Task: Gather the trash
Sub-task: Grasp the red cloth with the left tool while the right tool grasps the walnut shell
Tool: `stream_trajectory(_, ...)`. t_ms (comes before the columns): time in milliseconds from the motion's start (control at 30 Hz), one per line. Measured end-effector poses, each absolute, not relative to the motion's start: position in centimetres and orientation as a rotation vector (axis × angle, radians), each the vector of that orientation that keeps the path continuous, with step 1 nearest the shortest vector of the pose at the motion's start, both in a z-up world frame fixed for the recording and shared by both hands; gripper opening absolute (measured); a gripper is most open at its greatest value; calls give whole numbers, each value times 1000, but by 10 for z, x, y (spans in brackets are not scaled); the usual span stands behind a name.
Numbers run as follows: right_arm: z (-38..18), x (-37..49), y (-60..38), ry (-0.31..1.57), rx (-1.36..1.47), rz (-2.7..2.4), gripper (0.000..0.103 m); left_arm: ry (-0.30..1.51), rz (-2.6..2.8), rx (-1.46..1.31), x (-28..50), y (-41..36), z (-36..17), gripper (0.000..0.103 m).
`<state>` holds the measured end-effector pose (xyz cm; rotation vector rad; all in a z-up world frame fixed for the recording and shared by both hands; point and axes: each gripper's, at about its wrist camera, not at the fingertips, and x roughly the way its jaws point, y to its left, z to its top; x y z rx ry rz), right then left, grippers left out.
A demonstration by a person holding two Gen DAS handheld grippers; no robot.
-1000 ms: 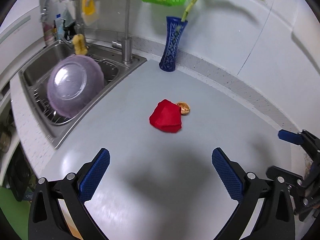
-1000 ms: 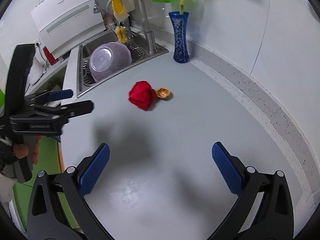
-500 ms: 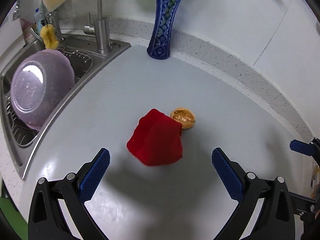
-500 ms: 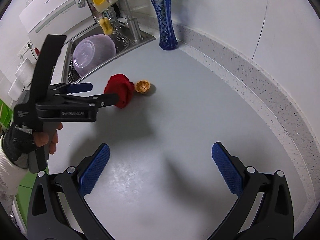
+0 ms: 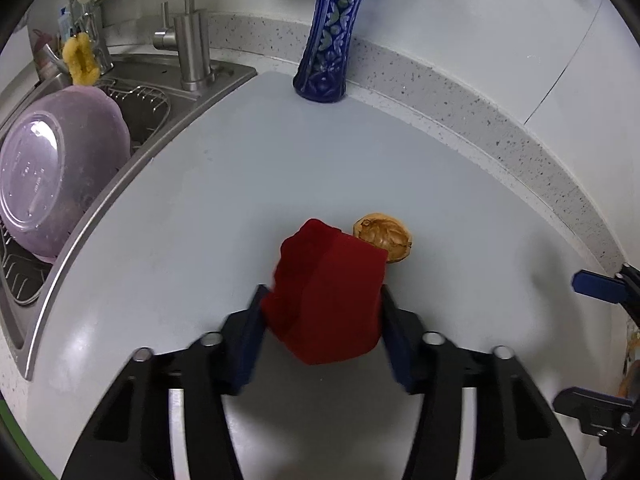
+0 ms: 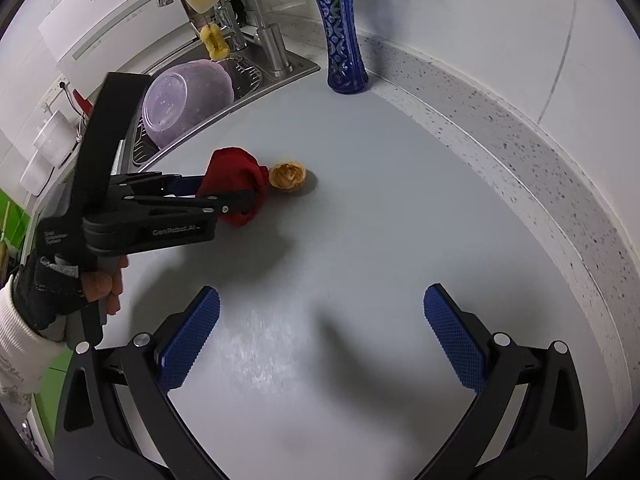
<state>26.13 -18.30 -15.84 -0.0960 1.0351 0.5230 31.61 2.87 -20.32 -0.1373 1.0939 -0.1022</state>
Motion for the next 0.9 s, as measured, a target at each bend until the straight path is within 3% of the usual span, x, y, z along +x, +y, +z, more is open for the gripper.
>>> stream_trajectory(167,-160,270,-175,1029,-112,535,100,1089,-84,-130,312,39,-190,27)
stream_trajectory(767,-189,331,-111,1035,-266,617,100,1069,-10,-186,265,80,-174,23)
stream_trajectory(800,-191,334,-107,1036,-276,625,97,1069,-7,-192,263,82,-175,23)
stream_trajectory(900,-197,340,-96,1049,-308,634,66,1064,4,-207,259,88,-175,23)
